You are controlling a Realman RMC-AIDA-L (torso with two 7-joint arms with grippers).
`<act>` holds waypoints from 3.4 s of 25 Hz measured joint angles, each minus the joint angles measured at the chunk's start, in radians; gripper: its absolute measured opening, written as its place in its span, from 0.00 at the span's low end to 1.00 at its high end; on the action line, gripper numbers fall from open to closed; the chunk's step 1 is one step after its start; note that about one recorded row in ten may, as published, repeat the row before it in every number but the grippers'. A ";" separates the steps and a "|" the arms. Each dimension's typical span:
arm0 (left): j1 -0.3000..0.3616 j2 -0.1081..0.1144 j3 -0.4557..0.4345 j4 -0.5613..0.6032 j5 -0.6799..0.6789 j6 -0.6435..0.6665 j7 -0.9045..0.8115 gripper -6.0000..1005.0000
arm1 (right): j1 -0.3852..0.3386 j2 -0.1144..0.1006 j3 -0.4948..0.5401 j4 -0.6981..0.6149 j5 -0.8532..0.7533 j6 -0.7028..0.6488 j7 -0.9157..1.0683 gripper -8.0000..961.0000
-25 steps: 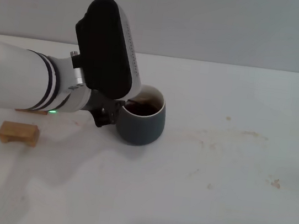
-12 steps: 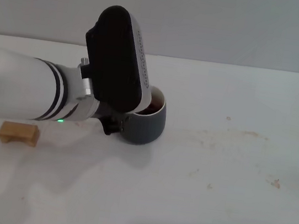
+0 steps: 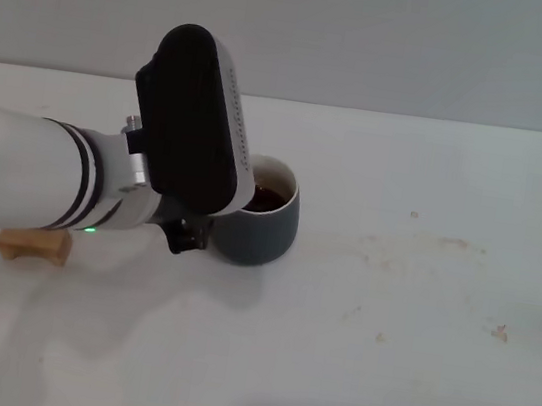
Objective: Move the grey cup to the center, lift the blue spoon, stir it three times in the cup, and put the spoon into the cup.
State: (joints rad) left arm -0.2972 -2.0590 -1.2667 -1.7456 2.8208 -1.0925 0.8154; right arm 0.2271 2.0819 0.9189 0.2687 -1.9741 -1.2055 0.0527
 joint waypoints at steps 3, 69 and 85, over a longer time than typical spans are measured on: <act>0.001 0.000 -0.004 0.000 0.006 -0.002 -0.001 0.15 | 0.000 0.000 0.000 0.000 0.000 0.000 -0.001 0.01; 0.002 -0.004 -0.045 0.028 0.042 0.096 -0.016 0.35 | 0.009 0.001 -0.003 0.006 0.000 0.002 -0.004 0.01; 0.446 0.006 0.062 -0.035 -0.098 1.413 -0.184 0.59 | 0.000 0.001 -0.005 0.011 0.000 -0.003 -0.004 0.01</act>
State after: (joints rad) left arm 0.1489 -2.0529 -1.2051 -1.7809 2.7230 0.3204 0.6315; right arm 0.2271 2.0831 0.9143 0.2796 -1.9740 -1.2087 0.0491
